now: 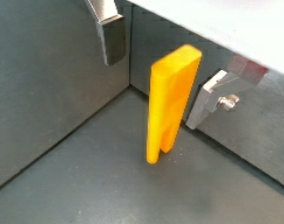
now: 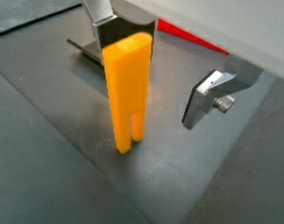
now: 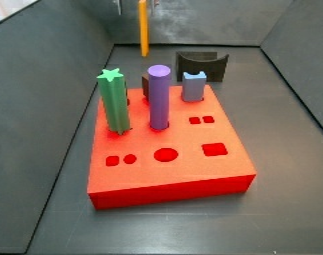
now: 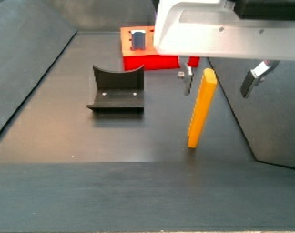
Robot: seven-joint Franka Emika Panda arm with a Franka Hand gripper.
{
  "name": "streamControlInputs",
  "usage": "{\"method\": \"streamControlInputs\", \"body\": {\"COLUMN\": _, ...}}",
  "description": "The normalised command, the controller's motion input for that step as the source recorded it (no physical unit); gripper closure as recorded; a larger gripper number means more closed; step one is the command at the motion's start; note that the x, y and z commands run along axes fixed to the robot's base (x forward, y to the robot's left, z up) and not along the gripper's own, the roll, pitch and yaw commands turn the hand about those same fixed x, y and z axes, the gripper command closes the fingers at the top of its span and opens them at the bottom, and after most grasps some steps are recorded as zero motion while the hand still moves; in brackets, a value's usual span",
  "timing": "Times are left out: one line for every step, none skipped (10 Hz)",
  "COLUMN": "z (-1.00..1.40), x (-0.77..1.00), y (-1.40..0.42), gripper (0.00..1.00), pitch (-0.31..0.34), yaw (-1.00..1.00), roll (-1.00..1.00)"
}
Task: Pick up the square-circle object. Move up. Rotate the square-circle object. Move to above the board. Insert the square-circle object.
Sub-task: Pick up the square-circle object.
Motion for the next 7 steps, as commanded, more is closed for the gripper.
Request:
{"method": "streamControlInputs", "body": {"z": -0.01, "x": 0.25, "y": 0.11, "gripper": 0.0, "pitch": 0.05, "yaw": 0.0, "roll": -0.01}}
{"method": "streamControlInputs", "body": {"z": 0.0, "x": 0.2, "y": 0.07, "gripper": 0.0, "pitch": 0.054, "yaw": 0.0, "roll": 0.0}}
{"method": "streamControlInputs", "body": {"z": 0.0, "x": 0.07, "y": 0.0, "gripper": 0.0, "pitch": 0.033, "yaw": -0.03, "roll": 0.0}}
{"method": "streamControlInputs", "body": {"z": 0.0, "x": 0.0, "y": 0.0, "gripper": 0.0, "pitch": -0.013, "yaw": 0.0, "roll": -0.01}}
{"method": "streamControlInputs", "body": {"z": 0.0, "x": 0.0, "y": 0.0, "gripper": 0.0, "pitch": 0.0, "yaw": 0.0, "roll": 0.0}}
{"method": "streamControlInputs", "body": {"z": 0.0, "x": 0.0, "y": 0.0, "gripper": 1.0, "pitch": 0.0, "yaw": 0.0, "roll": 0.0}}
{"method": "streamControlInputs", "body": {"z": 0.0, "x": 0.0, "y": 0.0, "gripper": 1.0, "pitch": 0.0, "yaw": 0.0, "roll": 0.0}}
